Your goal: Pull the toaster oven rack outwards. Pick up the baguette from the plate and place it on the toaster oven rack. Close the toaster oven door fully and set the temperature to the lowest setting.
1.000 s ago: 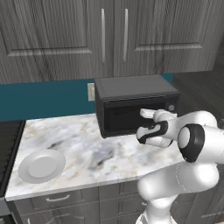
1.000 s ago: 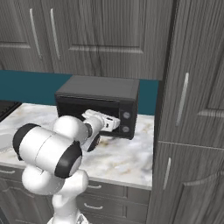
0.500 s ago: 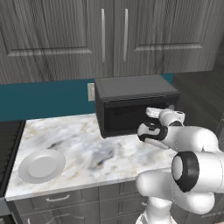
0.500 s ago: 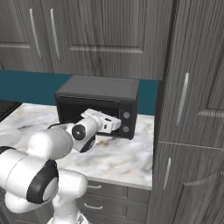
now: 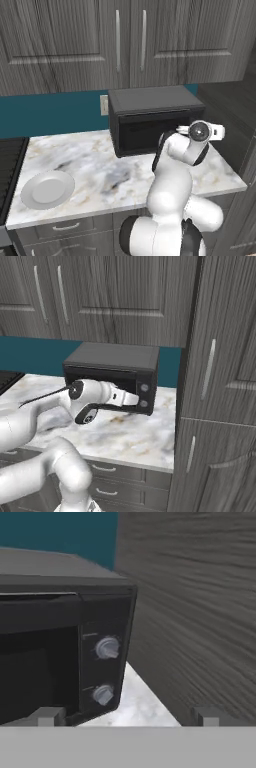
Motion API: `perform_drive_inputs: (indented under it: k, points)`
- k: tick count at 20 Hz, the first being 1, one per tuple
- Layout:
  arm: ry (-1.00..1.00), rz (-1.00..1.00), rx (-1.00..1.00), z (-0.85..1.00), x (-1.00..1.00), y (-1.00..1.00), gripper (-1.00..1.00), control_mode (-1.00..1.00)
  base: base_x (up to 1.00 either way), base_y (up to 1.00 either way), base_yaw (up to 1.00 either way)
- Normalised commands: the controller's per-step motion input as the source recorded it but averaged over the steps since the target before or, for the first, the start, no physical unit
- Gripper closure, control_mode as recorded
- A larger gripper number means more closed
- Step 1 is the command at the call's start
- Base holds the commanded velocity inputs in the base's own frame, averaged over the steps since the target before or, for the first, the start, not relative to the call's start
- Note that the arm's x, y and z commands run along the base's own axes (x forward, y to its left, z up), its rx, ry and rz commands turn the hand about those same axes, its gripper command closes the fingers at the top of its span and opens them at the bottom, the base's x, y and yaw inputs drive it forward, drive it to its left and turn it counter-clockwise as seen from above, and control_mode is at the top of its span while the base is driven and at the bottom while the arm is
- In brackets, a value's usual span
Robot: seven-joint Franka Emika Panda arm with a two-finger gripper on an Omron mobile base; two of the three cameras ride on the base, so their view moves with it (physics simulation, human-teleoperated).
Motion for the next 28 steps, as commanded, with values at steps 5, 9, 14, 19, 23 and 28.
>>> perform_drive_inputs:
  k: [5,9,14,19,23,28]
  points:
    - [0.52,-0.11,0.0,0.44,-0.65,-0.31,-1.0,-1.0,0.0,0.0,0.0]
    - [0.37,0.0,0.0,0.27,-0.19,-0.03,-1.0,-1.0,0.0,0.0,0.0]
    - [-0.01,0.0,0.01,-0.03,-0.01,0.0,-1.0,-1.0,0.0,0.0,0.0]
    - [-0.07,0.0,0.09,-0.05,-0.15,-0.03,-1.0,-1.0,0.0,0.0,0.0]
    - [-0.12,0.01,0.3,0.0,-0.23,-0.08,-1.0,-1.0,0.0,0.0,0.0]
    - [-0.04,0.01,0.32,0.0,-0.13,0.0,-1.0,-1.0,0.0,0.0,0.0]
